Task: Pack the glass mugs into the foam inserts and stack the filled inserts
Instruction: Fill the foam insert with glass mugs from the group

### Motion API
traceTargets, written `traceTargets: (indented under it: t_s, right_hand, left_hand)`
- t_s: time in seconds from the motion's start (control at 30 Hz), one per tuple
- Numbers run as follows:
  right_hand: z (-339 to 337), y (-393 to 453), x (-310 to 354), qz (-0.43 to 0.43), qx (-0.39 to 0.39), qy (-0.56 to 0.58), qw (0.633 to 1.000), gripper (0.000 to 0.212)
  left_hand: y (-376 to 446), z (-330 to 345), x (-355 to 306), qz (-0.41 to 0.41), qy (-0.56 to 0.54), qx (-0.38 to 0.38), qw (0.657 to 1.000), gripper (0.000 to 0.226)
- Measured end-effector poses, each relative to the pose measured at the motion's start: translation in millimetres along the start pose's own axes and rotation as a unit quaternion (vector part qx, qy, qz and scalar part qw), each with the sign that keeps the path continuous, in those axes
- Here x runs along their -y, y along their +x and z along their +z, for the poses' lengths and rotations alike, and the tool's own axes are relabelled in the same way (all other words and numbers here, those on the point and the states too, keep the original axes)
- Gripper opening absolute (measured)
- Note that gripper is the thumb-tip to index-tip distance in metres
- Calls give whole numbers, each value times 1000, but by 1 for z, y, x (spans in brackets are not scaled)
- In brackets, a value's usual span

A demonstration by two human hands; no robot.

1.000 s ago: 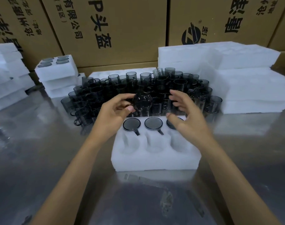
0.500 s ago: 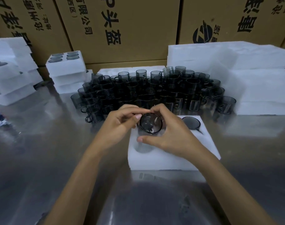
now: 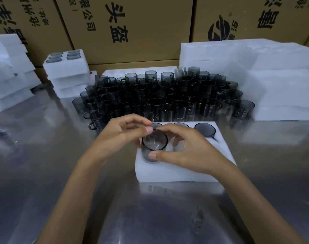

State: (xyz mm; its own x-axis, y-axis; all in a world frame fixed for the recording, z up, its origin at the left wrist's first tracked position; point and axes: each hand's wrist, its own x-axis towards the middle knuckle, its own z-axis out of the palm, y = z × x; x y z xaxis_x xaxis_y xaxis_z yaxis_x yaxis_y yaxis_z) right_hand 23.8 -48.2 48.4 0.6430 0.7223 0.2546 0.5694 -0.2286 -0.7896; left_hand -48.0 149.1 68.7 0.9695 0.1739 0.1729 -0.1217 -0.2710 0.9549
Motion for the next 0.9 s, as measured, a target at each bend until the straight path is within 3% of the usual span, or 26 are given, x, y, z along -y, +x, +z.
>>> traceTargets:
  t_s: [0.2, 0.37, 0.47, 0.57, 0.7, 0.8, 0.9]
  right_hand:
    - [1, -1, -2, 18, 7, -20, 1000, 58]
    - [4, -1, -1, -30, -8, -100, 994, 54]
    - [4, -1, -2, -33, -13, -119, 992, 57]
    - [3, 0, -4, -20, -6, -119, 993, 55]
    - [0, 0, -7, -15, 11, -116, 993, 46]
    - [0, 1, -9, -16, 6, -118, 993, 29]
    - [3, 3, -9, -16, 3, -199, 980, 37]
  left_hand:
    - [2, -4, 6, -18, 44, 23, 999, 32]
    - [4, -12, 14, -69, 104, 32, 992, 44]
    - [5, -16, 15, -93, 124, 45, 987, 62]
    - [6, -14, 17, -123, 113, 47, 985, 83]
    - [7, -12, 22, -166, 87, 75, 979, 81]
    - [7, -12, 23, -192, 68, 82, 976, 93]
    - [7, -6, 22, -207, 73, 77, 973, 93]
